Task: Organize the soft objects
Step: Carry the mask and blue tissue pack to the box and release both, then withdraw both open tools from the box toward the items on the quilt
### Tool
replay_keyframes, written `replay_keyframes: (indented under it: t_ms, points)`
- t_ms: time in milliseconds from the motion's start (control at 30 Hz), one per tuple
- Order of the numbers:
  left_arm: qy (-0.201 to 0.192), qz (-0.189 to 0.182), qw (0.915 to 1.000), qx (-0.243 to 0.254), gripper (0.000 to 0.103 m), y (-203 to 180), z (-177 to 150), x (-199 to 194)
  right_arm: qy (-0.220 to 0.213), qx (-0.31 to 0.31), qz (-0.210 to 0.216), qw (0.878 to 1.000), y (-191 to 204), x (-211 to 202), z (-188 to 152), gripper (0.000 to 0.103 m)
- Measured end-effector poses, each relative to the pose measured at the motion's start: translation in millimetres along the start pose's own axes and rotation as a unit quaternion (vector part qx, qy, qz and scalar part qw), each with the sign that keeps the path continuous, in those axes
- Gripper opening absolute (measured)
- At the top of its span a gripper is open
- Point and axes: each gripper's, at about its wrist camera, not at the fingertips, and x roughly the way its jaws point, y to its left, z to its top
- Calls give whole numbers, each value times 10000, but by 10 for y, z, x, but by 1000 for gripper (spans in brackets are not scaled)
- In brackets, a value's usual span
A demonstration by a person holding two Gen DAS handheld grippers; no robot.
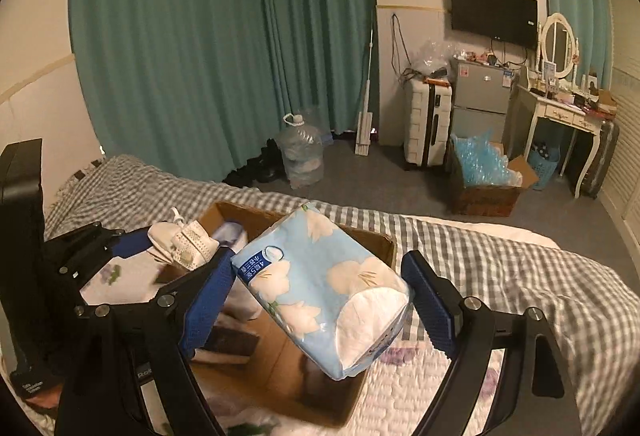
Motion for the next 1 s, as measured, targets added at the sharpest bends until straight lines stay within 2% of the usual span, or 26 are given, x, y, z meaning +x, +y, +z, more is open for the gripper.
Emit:
replay_keyframes:
  t_ms: [200, 233, 267, 333, 367, 467, 533, 700, 867, 900, 933, 1000]
  points:
    - [154, -5, 9999, -51, 60, -61, -55, 364, 76, 47, 59, 9999, -69, 400, 22, 86]
    - [155, 48, 9999, -37, 63, -78, -56, 384, 112, 41, 55, 9999, -72, 441, 26, 88]
    - [141, 95, 9999, -24, 74, -86, -43, 407, 184, 37, 32, 9998, -78, 498, 34, 91]
    - [155, 87, 9998, -15, 88, -99, -37, 423, 176, 34, -143, 9997, -90, 518, 11, 97]
    - [191, 104, 9998, -35, 92, -103, -33, 433, 149, 56, -208, 9997, -121, 516, 11, 98]
    - [169, 333, 9993, -67, 93, -86, -41, 425, 114, 97, -360, 9992, -169, 447, 36, 101]
    - [212, 449, 9987, -118, 93, -68, -38, 406, -2, 90, -428, 9990, -164, 328, 57, 102]
    - [217, 262, 9986, -401, 93, 30, -19, 221, -399, 262, -463, 9978, -209, -192, 146, 103]
    - [-180, 358, 9982, -444, 94, 90, 33, -278, -797, 236, -525, 9952, -120, -945, 178, 103]
    - [-283, 337, 9979, -469, 95, 103, 42, -426, -819, 202, -530, 9950, -87, -1077, 167, 103]
    - [-363, 314, 9977, -488, 103, 129, 54, -525, -846, 139, -556, 9948, -46, -1244, 170, 103]
    - [-552, 307, 9966, -520, 103, 158, 74, -810, -899, 53, -621, 9940, 18, -1509, 149, 103]
